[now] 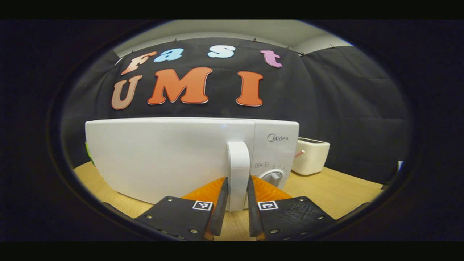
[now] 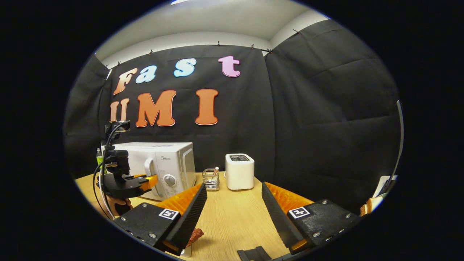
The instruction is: Open the microwave oven with the left hand, put the food in, and close the microwave oven.
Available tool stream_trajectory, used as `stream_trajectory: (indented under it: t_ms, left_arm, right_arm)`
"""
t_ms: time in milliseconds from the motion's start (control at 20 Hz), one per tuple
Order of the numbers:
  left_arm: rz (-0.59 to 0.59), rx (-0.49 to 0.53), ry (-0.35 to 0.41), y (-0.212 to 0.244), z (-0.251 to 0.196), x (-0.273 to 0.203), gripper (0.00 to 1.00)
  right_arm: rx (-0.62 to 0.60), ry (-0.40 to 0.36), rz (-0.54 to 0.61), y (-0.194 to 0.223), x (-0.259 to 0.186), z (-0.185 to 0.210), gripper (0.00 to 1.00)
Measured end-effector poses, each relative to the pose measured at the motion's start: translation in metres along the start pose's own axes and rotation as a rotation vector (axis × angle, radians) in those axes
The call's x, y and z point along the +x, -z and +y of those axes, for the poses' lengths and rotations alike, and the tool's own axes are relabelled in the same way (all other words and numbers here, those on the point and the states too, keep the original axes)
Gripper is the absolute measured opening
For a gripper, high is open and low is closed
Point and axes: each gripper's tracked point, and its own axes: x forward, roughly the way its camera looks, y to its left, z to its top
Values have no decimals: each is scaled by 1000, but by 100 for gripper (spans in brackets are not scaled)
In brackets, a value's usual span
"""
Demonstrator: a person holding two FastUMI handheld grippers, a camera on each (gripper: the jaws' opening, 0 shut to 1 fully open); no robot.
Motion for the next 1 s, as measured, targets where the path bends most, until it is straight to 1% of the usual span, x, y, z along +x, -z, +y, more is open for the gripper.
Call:
stream_trajectory:
  t_ms: [50, 100, 150, 200, 250, 350, 400, 450, 500, 550, 600, 650, 700, 750, 850, 1000]
  left_arm:
    - [-6, -2, -2, -1, 0, 0, 30]
    - [-9, -1, 5, -3, -1, -2, 25]
    - [-9, 5, 0, -2, -2, 1, 27]
    - [-4, 13, -1, -2, -2, 0, 24]
    - [-6, 7, -1, -2, -2, 2, 17]
    - [-3, -24, -5, -1, -2, -1, 10]
    - [-1, -25, -14, 0, -1, -2, 14]
    - [5, -22, -24, 1, 0, -2, 10]
    - [0, -25, -33, 0, 0, -3, 18]
    - [1, -33, -39, 1, 0, -4, 18]
    - [3, -33, -44, 2, -1, -5, 17]
    - [-1, -38, -52, 2, -1, -12, 13]
    - [-30, -19, -58, -2, 0, -18, 13]
    - [-33, -6, -56, -1, -2, -21, 12]
    - [-36, -8, -35, 2, -2, -33, 12]
    - [-34, 17, 1, 4, -2, -61, 7]
  right_arm:
    - [0, -4, 1, 2, -1, 2, 94]
    - [-1, -6, 4, 3, -1, 2, 94]
    - [-1, -5, 9, 5, 0, 2, 94]
    - [1, -3, 14, 7, 0, 2, 94]
    - [5, -4, 20, 8, 0, 2, 94]
    - [14, -6, 26, 10, -3, 3, 94]
    - [17, -3, 25, 10, -3, 3, 94]
    - [20, 0, 28, 11, -3, 2, 94]
    - [24, -2, 31, 12, -4, 3, 94]
    - [29, -5, 33, 13, -6, 4, 94]
    - [29, -6, 34, 13, -8, 5, 94]
    - [27, -3, 36, 15, -8, 4, 94]
    - [22, 0, 39, 17, -8, 2, 94]
    - [22, 3, 45, 19, -8, 1, 94]
    - [36, -4, 66, 24, -8, 4, 94]
    - [54, -17, 80, 30, -11, 9, 94]
